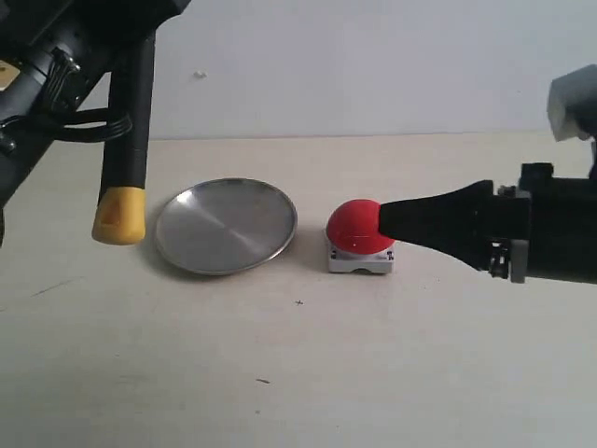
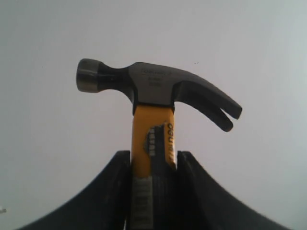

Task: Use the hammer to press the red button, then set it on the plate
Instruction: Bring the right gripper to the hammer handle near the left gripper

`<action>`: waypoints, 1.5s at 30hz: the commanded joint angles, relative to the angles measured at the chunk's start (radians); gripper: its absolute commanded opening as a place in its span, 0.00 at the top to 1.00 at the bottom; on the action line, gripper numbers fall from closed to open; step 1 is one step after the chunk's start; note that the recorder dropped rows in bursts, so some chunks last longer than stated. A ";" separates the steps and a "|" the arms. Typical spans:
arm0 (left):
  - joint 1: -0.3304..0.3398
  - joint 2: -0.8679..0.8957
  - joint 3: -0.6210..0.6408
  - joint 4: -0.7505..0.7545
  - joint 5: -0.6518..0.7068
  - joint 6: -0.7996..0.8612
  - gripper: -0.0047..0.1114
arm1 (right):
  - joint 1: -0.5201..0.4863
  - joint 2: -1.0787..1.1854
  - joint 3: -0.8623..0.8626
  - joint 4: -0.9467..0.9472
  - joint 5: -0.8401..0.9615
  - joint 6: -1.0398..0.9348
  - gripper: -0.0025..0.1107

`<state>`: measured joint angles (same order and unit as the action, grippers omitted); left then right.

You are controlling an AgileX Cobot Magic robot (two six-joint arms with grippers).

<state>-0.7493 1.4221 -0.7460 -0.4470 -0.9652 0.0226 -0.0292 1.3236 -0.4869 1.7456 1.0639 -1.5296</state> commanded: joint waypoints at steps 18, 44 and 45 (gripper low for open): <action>-0.008 0.067 -0.080 0.070 -0.069 0.113 0.96 | 0.415 0.076 -0.375 -0.001 -0.338 -0.056 0.45; -0.008 0.067 -0.080 -0.056 -0.062 0.131 0.96 | 0.437 0.307 -0.586 -0.001 -0.215 -0.124 0.45; -0.008 0.067 -0.080 -0.054 -0.063 0.129 0.96 | 0.437 0.314 -0.596 -0.001 -0.215 -0.119 0.45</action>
<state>-0.7531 1.4973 -0.8081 -0.5247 -0.9640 0.1460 0.4057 1.6273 -1.0571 1.7435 0.8373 -1.6418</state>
